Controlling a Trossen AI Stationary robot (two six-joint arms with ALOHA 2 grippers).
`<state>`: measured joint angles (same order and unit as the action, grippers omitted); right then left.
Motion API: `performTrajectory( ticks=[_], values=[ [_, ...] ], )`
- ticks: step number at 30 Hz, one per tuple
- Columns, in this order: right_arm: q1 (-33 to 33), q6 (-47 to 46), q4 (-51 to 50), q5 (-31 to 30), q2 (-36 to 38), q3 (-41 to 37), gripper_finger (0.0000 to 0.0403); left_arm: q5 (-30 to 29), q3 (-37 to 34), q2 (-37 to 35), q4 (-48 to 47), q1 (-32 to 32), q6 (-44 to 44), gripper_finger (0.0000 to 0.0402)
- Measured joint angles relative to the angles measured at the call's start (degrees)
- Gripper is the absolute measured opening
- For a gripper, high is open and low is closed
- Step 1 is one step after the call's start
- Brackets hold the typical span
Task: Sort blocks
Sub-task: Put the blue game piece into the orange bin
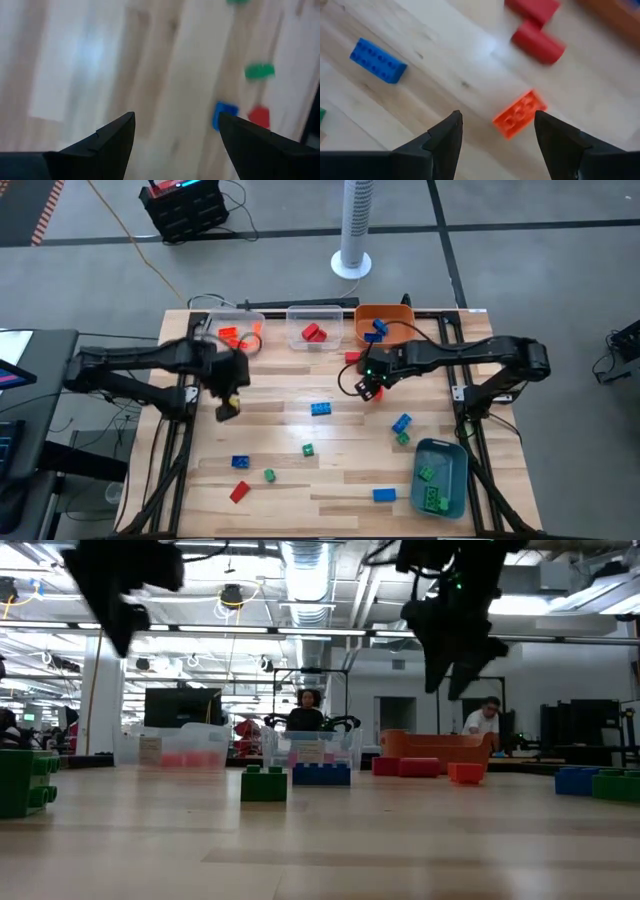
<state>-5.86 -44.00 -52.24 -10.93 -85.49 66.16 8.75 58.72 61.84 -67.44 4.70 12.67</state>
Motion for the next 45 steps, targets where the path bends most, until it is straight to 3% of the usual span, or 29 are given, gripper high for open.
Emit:
performTrajectory(
  ticks=[6, 12, 18, 30, 41, 45],
  values=[
    [-1.93, 10.12, -3.70, -6.03, 3.15, 5.45, 0.0255, -4.71, -3.77, -0.04, 3.89, -16.23, 13.65, 0.0281],
    [-2.81, 17.51, -3.88, -10.81, 9.00, 8.92, 0.0255, -13.87, -10.79, 0.02, 15.91, -31.81, 29.07, 0.0281],
    [-3.88, 19.23, -3.94, -11.77, 15.47, 9.83, 0.0255, -22.09, -12.50, 2.87, 19.29, -41.16, 30.55, 0.0281],
    [-6.96, 20.52, -4.14, -11.77, 21.42, 9.83, 0.0255, -20.77, -12.52, 18.54, 23.37, -45.64, 30.84, 0.0281],
    [-6.94, 20.52, -4.14, -11.77, 21.44, 9.83, 0.0255, -17.82, -12.50, 24.62, 31.31, -45.67, 32.02, 0.0281],
    [-6.94, 20.54, -4.15, -11.77, 21.44, 9.83, 0.0255, -14.72, -12.38, 27.88, 31.41, -45.67, 31.32, 0.0262]
  ],
)
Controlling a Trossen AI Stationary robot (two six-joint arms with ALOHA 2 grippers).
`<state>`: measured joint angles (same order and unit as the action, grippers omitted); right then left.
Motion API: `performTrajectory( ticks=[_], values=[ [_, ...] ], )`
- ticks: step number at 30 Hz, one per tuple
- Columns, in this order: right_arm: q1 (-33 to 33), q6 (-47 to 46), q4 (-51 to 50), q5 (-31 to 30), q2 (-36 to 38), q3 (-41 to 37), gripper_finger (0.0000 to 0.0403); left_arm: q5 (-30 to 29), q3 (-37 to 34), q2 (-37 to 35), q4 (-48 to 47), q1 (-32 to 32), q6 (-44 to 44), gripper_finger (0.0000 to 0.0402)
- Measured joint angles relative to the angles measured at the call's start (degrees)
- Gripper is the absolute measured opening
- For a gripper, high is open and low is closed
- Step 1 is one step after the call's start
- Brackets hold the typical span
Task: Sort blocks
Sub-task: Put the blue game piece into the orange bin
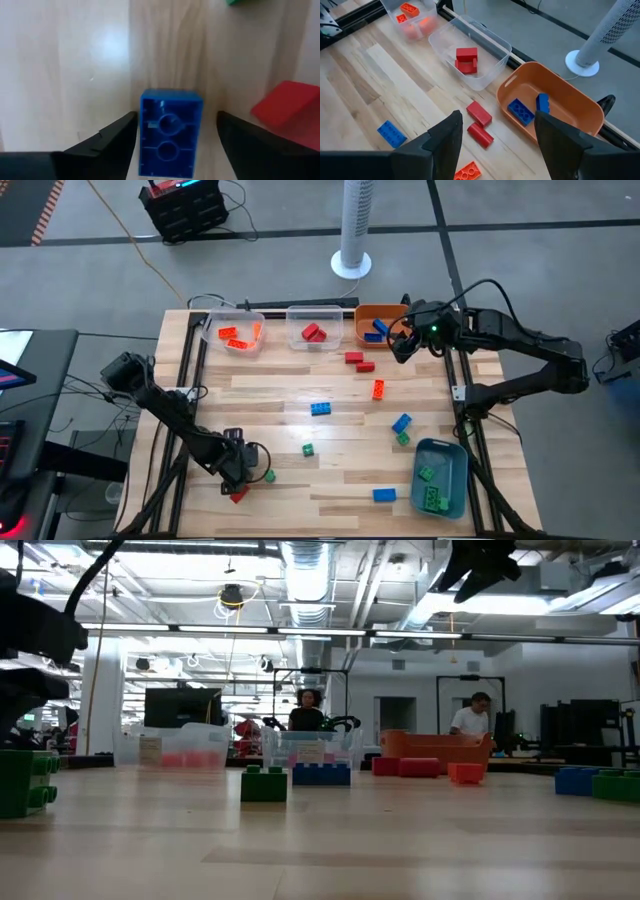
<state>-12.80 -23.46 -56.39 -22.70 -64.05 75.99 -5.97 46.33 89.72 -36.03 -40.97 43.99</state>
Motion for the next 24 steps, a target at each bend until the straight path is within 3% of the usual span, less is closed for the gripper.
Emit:
performTrajectory(
  ticks=[9, 14, 19, 24],
  values=[
    [0.00, 0.00, -0.10, 0.02, 0.00, 0.00, 0.0255, 1.73, 0.00, 0.07, -0.41, 0.54, 1.72, 0.0132],
    [0.00, 0.02, -0.10, 0.02, 0.00, 0.00, 0.0255, 1.19, -0.23, -2.77, -2.60, 1.65, 3.38, 0.0132],
    [0.00, 0.08, -0.08, 0.02, 0.00, 0.00, 0.0255, -2.62, -0.23, -9.11, -11.65, 4.40, 3.86, 0.0132],
    [0.00, 0.01, -0.08, 0.04, 0.00, 0.00, 0.0255, -6.44, -0.23, -19.01, -15.41, 13.00, -1.86, 0.0132]
  ],
)
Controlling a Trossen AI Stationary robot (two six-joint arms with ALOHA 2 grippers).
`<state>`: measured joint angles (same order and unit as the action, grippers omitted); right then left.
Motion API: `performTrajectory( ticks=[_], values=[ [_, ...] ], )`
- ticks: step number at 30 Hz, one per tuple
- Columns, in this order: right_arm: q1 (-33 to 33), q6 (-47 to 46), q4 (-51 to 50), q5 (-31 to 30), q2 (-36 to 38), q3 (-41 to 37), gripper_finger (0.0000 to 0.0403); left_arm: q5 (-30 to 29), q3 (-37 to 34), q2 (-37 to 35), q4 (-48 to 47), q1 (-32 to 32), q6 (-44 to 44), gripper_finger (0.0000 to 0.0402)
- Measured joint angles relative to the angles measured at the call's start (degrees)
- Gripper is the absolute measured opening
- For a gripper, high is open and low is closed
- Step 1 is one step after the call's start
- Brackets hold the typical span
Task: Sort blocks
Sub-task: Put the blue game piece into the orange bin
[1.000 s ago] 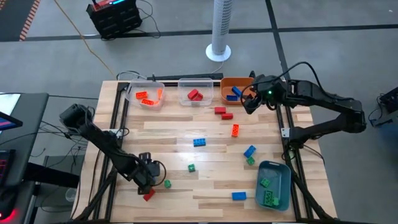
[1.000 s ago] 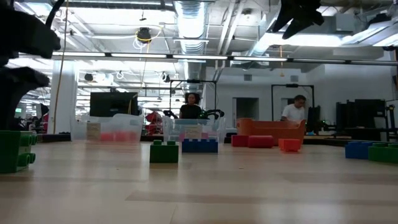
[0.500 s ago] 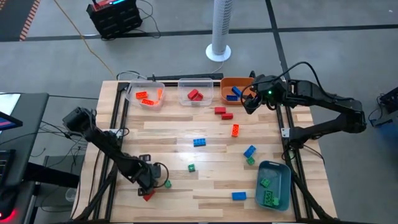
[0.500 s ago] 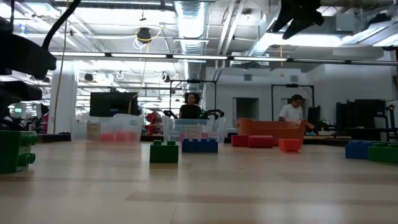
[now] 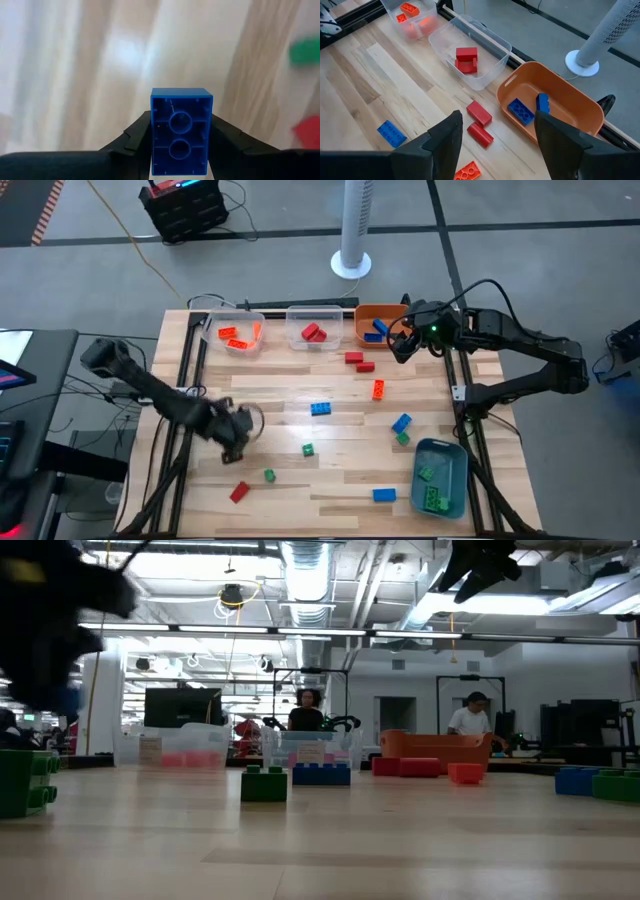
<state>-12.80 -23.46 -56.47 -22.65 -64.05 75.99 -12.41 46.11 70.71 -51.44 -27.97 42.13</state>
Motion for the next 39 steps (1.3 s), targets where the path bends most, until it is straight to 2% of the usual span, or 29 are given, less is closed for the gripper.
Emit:
performTrajectory(
  ticks=[4, 7, 11, 15, 17, 19, 25, 33, 39],
  values=[
    [0.60, 0.17, 0.22, 0.40, -0.33, 0.00, 0.0255, -0.21, 0.84, -4.43, 2.98, 11.98, -10.77, 0.0132],
    [2.02, 3.50, 3.56, 0.44, -0.44, -0.88, 0.0255, 3.17, 2.68, -4.17, 8.63, 22.46, -19.34, 0.0132],
    [5.17, 9.47, 11.44, 1.34, -0.45, -2.25, 0.0255, 16.26, 6.24, -0.64, 21.68, 33.91, -26.76, 0.0132],
    [7.83, 19.96, 19.15, 12.93, -0.44, -2.25, 0.0255, 30.24, 13.85, 5.99, 27.50, 40.17, -31.34, 0.0132],
    [8.63, 22.75, 22.10, 17.86, -0.46, -2.24, 0.0255, 37.69, 18.61, 10.06, 28.70, 42.04, -32.00, 0.0132],
    [9.45, 24.83, 23.07, 20.34, -1.06, -2.09, 0.0255, 43.84, 23.80, 14.43, 28.95, 43.23, -31.94, 0.0132],
    [12.46, 31.39, 21.49, 21.16, -4.59, -0.44, 0.0255, 56.60, 40.03, 26.84, 28.94, 44.11, -30.79, 0.0132],
    [15.83, 38.38, 15.92, 21.16, -6.62, 3.51, 0.0255, 67.69, 53.46, 35.99, 28.53, 44.39, -26.25, 0.0137],
    [15.12, 40.34, 15.25, 21.08, -6.53, 4.15, 0.0255, 70.58, 57.79, 39.06, 29.44, 44.55, -23.96, 0.0139]
  ],
)
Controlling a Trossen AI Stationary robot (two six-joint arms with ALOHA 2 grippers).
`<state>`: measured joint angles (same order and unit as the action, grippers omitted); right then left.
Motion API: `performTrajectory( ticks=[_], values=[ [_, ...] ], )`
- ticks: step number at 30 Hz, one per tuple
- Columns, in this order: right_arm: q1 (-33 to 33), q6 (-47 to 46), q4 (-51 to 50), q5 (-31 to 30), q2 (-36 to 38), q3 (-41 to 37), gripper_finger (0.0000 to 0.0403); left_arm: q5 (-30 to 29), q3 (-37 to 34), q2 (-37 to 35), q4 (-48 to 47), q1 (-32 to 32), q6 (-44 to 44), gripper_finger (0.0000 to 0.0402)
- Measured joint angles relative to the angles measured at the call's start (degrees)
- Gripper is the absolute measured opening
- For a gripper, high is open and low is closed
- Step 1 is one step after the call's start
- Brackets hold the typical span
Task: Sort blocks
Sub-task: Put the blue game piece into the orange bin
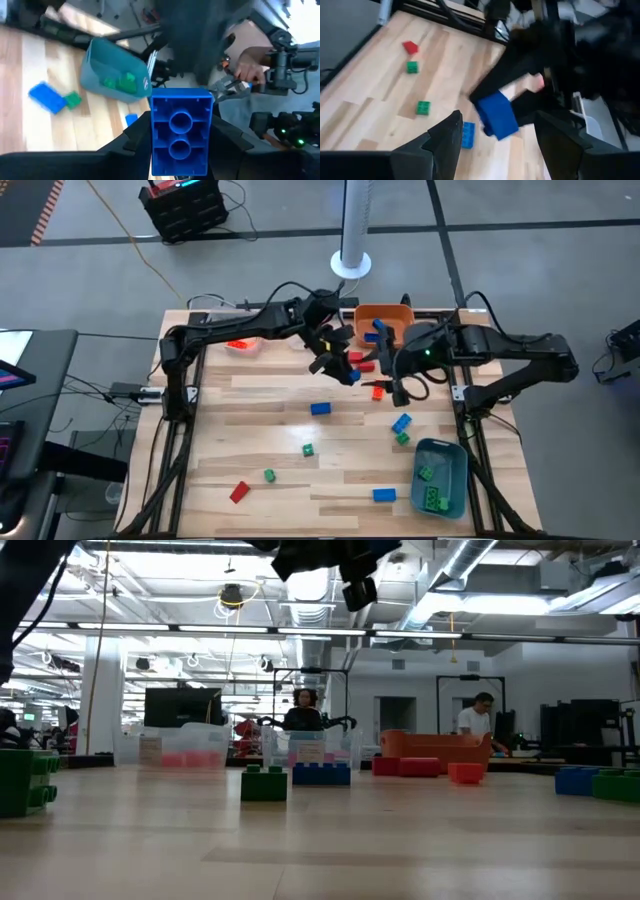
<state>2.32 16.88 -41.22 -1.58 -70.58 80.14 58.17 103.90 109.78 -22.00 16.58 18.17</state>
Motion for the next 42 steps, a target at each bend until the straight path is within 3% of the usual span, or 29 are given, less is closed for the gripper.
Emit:
performTrajectory(
  ticks=[16, 19, 25, 30, 35, 42],
  values=[
    [0.01, 2.91, 4.22, 0.08, -5.61, -0.04, 0.0248, -0.45, 0.63, 0.11, 4.58, 0.00, 5.05, 0.0141],
    [-0.09, 3.16, 5.87, 0.04, -6.50, -0.04, 0.0217, -0.52, 0.63, 0.11, 5.18, 0.00, 6.05, 0.0141],
    [-0.10, 4.48, 5.42, -0.10, -7.30, -0.04, 0.0106, 0.09, 0.55, 0.21, 4.35, 0.02, 11.00, 0.0147],
    [-0.17, 2.36, 5.05, 0.06, -6.65, -0.04, 0.0088, 0.70, 0.58, 0.11, 5.85, 1.05, 11.19, 0.0199],
    [-0.58, 0.77, 0.77, 0.10, -4.69, -0.09, 0.0088, 5.71, 0.61, 0.06, 5.07, 4.05, 13.14, 0.0264],
    [-4.00, -1.58, -7.50, -2.50, -0.63, -0.07, 0.0088, 5.99, 0.66, -0.76, 0.45, 7.55, 10.20, 0.0285]
  ],
)
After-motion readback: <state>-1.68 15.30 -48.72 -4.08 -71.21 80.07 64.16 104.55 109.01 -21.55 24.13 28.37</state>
